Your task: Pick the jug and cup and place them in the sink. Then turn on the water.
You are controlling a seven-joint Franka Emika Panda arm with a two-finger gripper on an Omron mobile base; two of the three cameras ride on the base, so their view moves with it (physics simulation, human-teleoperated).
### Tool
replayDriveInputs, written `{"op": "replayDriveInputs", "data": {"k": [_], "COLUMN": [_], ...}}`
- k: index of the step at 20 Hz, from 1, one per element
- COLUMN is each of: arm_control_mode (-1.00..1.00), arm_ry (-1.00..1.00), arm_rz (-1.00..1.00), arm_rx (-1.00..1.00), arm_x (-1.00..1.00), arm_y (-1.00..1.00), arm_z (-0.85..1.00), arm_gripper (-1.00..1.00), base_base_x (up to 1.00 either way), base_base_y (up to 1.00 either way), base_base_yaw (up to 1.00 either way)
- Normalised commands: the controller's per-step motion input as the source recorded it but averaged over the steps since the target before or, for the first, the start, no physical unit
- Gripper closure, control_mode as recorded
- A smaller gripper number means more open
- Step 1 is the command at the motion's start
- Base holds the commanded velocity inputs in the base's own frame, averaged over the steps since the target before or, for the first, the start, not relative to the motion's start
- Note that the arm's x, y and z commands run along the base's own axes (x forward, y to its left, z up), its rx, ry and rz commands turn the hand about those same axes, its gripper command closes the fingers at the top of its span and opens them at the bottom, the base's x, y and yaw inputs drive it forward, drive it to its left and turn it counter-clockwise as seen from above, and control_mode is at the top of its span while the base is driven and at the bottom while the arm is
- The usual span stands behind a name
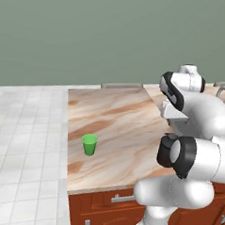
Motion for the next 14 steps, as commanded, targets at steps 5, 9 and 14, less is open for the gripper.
{"op": "replayDriveInputs", "data": {"k": [5, 9, 14], "arm_control_mode": [-1.0, -1.0, -1.0], "arm_ry": [-0.11, -0.18, -0.18], "arm_rz": [0.0, 0.0, 0.0], "arm_rx": [0.0, 0.02, 0.02], "arm_x": [0.0, 0.0, 0.0], "arm_y": [0.0, 0.0, 0.0], "arm_z": [-0.22, -0.19, -0.05], "arm_gripper": [-1.0, -1.0, -1.0], "base_base_x": [0.0, 0.0, 0.0], "base_base_y": [0.0, 0.0, 0.0], "base_base_yaw": [0.0, 0.0, 0.0]}}
